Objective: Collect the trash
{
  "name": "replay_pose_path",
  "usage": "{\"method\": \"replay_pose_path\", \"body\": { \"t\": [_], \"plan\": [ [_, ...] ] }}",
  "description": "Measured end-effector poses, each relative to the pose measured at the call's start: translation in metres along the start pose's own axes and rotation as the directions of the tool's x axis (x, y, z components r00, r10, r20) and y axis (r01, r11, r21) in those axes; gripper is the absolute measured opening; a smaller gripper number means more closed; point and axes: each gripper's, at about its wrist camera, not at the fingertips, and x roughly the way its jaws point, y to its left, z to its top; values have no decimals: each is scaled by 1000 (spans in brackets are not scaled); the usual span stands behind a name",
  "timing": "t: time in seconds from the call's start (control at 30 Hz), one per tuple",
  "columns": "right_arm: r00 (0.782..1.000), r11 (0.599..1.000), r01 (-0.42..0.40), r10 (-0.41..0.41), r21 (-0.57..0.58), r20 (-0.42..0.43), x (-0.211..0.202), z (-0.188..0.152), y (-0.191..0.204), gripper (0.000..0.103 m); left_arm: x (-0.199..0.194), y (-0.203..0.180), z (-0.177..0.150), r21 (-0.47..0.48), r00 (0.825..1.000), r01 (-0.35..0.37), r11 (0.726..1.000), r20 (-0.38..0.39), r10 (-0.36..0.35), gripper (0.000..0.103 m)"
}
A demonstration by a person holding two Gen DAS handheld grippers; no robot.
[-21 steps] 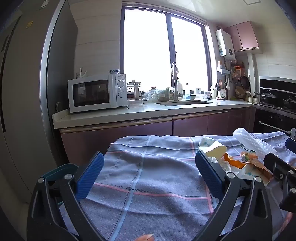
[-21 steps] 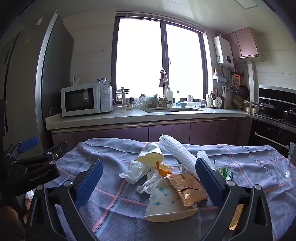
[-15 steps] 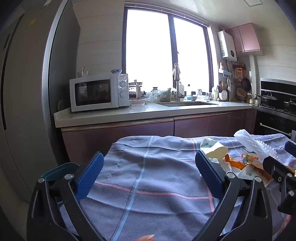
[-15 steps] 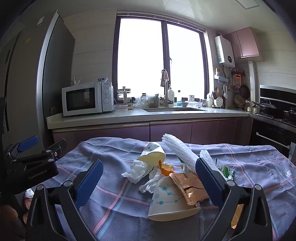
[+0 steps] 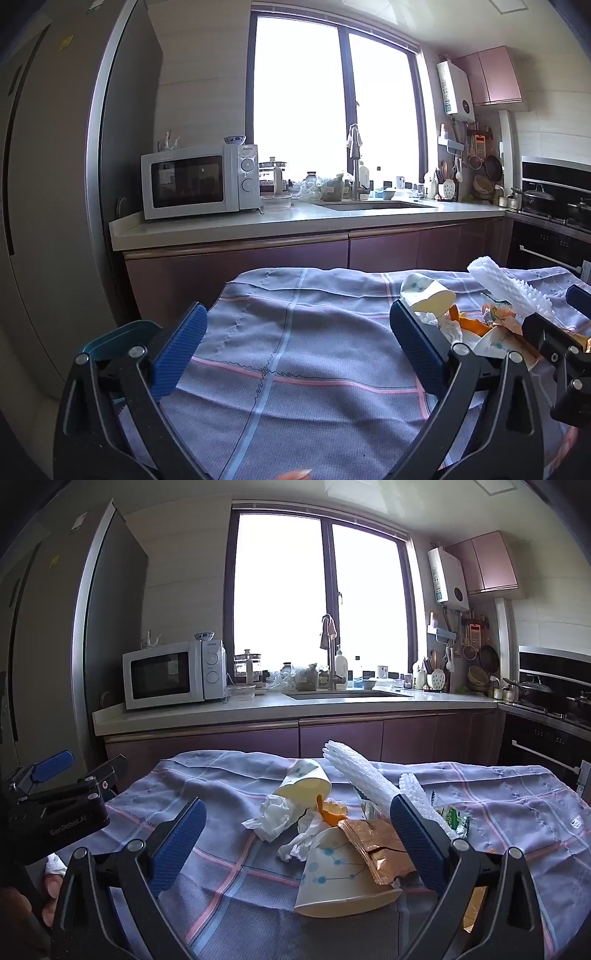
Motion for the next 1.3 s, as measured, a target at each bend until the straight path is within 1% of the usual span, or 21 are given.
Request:
{"method": "replay_pose_path", "body": {
  "t": [1.3],
  "plan": [
    [1000,1000,3,-3,15,9,-2,3,-3,96,0,-3,2,-10,1000,11,1000,5,-11,97]
  ]
}}
